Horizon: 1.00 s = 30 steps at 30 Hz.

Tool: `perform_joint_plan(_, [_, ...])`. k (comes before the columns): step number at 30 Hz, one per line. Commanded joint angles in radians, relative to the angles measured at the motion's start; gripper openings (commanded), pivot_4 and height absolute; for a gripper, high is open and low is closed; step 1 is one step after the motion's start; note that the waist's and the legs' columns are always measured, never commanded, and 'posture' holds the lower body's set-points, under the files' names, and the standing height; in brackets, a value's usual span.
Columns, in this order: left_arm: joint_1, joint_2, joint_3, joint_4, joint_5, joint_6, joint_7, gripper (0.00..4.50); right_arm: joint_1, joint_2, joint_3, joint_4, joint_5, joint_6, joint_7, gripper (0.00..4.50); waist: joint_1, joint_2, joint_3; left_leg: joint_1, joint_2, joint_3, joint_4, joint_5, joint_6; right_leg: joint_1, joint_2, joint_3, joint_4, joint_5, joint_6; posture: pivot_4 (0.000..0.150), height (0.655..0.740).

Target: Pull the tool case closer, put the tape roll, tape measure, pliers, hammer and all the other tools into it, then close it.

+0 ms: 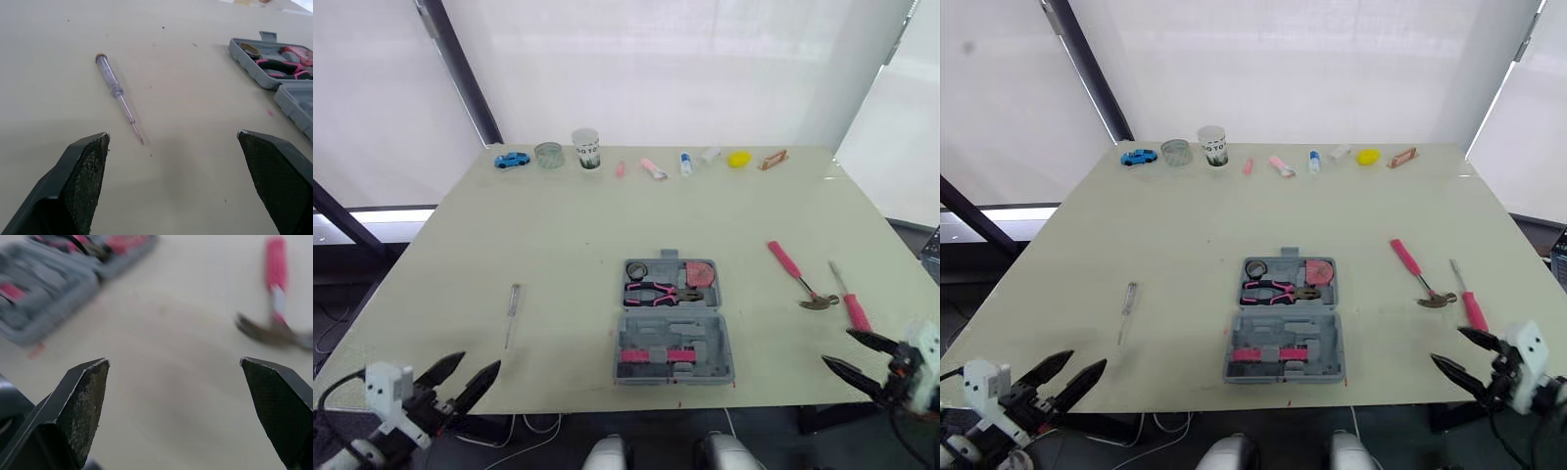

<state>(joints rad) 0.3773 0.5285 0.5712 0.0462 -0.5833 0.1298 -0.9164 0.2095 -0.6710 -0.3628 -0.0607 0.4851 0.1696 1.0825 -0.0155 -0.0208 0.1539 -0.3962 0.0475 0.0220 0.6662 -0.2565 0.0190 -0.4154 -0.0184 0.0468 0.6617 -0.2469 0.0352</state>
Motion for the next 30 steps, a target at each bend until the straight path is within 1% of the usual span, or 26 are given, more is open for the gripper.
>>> perform_joint_plan(1, [-0.032, 0.010, -0.024, -0.033, 0.038, 0.026, 0.078, 4.46, -0.057, -0.007, 0.052, -0.148, 0.031, 0.025, -0.013, 4.50, 0.002, 0.000, 0.000, 0.000, 0.000, 0.000, 0.000, 0.000, 0.000, 0.000, 0.000, 0.000, 0.000, 0.000, 0.000, 0.150, 0.7400])
perform_joint_plan(3, [-0.074, 0.016, -0.046, -0.044, 0.103, 0.065, 0.192, 4.46, -0.133, -0.019, 0.137, -0.230, 0.025, 0.036, 0.009, 4.50, 0.002, -0.001, 0.000, -0.001, 0.000, 0.000, 0.000, 0.000, 0.000, 0.000, 0.000, 0.000, 0.000, 0.000, 0.000, 0.150, 0.7400])
perform_joint_plan(5, [-0.120, 0.017, -0.064, -0.066, 0.127, 0.151, 0.295, 4.46, -0.220, -0.020, 0.209, -0.286, 0.039, 0.064, 0.022, 4.50, 0.001, -0.001, 0.001, -0.001, -0.001, 0.000, 0.000, 0.000, 0.000, 0.000, 0.000, 0.000, 0.000, 0.001, -0.001, 0.150, 0.7400])
perform_joint_plan(9, [-0.211, 0.024, -0.102, -0.103, 0.136, 0.309, 0.411, 4.46, -0.338, 0.015, 0.305, -0.333, 0.094, 0.078, 0.067, 4.50, 0.004, -0.005, 0.001, -0.001, -0.001, -0.001, 0.001, 0.000, 0.000, 0.001, 0.000, -0.003, 0.000, 0.004, -0.001, 0.150, 0.7400])
perform_joint_plan(13, [-0.300, 0.011, -0.151, -0.133, 0.153, 0.401, 0.494, 4.46, -0.412, 0.028, 0.376, -0.334, 0.111, 0.113, 0.083, 4.50, 0.005, -0.006, 0.002, -0.003, -0.001, -0.002, 0.000, 0.000, 0.000, 0.002, -0.001, -0.004, 0.000, 0.005, 0.000, 0.150, 0.7400])
perform_joint_plan(15, [-0.351, -0.005, -0.167, -0.137, 0.167, 0.458, 0.560, 4.46, -0.434, 0.041, 0.401, -0.321, 0.101, 0.111, 0.083, 4.50, 0.005, -0.006, 0.002, -0.003, -0.002, -0.002, 0.000, 0.000, 0.000, 0.002, -0.001, -0.003, 0.000, 0.005, 0.000, 0.150, 0.7400])
perform_joint_plan(20, [-0.454, -0.041, -0.215, -0.148, 0.200, 0.561, 0.669, 4.46, -0.437, 0.061, 0.431, -0.298, 0.068, 0.083, 0.078, 4.50, 0.004, -0.007, 0.001, -0.002, -0.004, -0.004, 0.001, 0.000, 0.000, 0.002, -0.001, -0.004, 0.000, 0.005, 0.000, 0.150, 0.7400])
perform_joint_plan(25, [-0.542, -0.077, -0.241, -0.091, 0.254, 0.607, 0.764, 4.46, -0.424, 0.062, 0.416, -0.321, 0.117, 0.114, 0.082, 4.50, 0.004, -0.007, 0.002, -0.002, -0.005, -0.004, 0.001, 0.000, 0.000, 0.002, -0.001, -0.004, 0.001, 0.005, 0.000, 0.150, 0.7400])
perform_joint_plan(27, [-0.571, -0.085, -0.246, -0.058, 0.267, 0.613, 0.778, 4.46, -0.426, 0.057, 0.407, -0.327, 0.143, 0.134, 0.086, 4.50, 0.004, -0.007, 0.002, -0.002, -0.005, -0.004, 0.001, 0.000, 0.000, 0.002, -0.001, -0.004, 0.001, 0.005, 0.000, 0.150, 0.7400])
perform_joint_plan(28, [-0.575, -0.084, -0.250, -0.051, 0.269, 0.631, 0.780, 3.96, -0.427, 0.055, 0.406, -0.327, 0.148, 0.140, 0.085, 4.50, 0.002, -0.007, 0.002, -0.002, -0.005, -0.004, 0.001, 0.000, 0.000, 0.002, -0.001, -0.004, 0.001, 0.005, 0.000, 0.150, 0.7400])
perform_joint_plan(29, [-0.578, -0.088, -0.244, -0.044, 0.274, 0.635, 0.793, 3.71, -0.426, 0.052, 0.404, -0.327, 0.148, 0.141, 0.085, 4.50, 0.001, -0.007, 0.002, -0.002, -0.005, -0.004, 0.001, 0.000, 0.000, 0.002, -0.001, -0.004, 0.001, 0.005, 0.000, 0.150, 0.7400])
perform_joint_plan(30, [-0.582, -0.090, -0.241, -0.036, 0.278, 0.636, 0.803, 3.18, -0.426, 0.050, 0.404, -0.326, 0.148, 0.141, 0.085, 4.50, 0.001, -0.007, 0.002, -0.002, -0.005, -0.004, 0.001, 0.000, 0.000, 0.002, -0.001, -0.004, 0.001, 0.005, 0.000, 0.150, 0.7400])
